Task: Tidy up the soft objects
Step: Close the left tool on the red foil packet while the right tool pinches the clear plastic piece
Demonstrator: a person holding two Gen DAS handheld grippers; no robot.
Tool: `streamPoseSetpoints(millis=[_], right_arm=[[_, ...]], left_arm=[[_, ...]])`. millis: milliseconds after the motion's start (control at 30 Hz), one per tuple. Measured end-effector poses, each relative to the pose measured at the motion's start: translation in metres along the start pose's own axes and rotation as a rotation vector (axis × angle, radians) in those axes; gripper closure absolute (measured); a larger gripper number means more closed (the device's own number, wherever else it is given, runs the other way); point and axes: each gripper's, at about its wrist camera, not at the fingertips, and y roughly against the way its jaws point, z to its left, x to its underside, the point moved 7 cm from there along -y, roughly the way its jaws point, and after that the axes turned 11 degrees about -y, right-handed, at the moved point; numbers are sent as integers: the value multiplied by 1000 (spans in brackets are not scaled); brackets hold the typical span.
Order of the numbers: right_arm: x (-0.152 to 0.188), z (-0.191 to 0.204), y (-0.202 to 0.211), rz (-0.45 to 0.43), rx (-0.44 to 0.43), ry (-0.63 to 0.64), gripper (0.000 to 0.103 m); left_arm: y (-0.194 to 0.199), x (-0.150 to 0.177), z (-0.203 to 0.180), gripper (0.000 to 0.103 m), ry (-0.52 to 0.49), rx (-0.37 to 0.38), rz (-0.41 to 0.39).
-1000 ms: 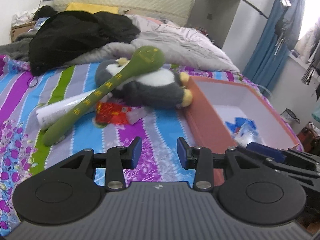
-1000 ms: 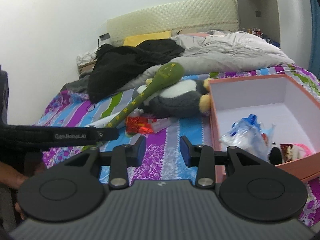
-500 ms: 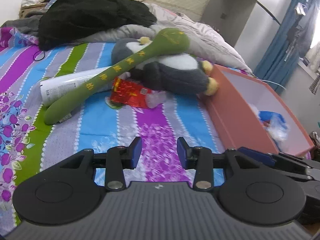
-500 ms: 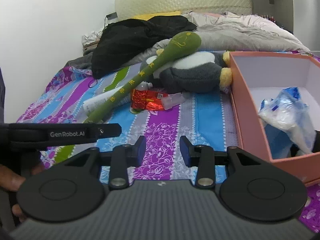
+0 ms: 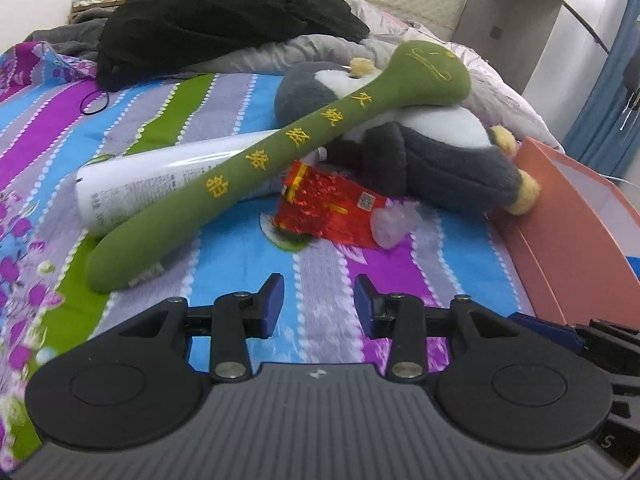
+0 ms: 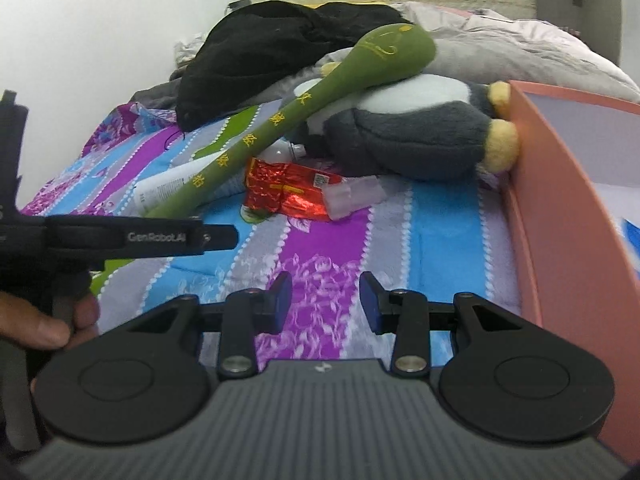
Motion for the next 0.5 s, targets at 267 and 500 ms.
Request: streamPoseSetpoints(millis=[267, 500], right_arm=[[-17, 1, -48, -9, 4, 55, 62], [-33, 3, -80, -34, 14, 121, 62]], left_arm=[[-37, -19, 11, 56, -15, -2, -16], [-58, -33, 13, 50, -24, -40, -25]])
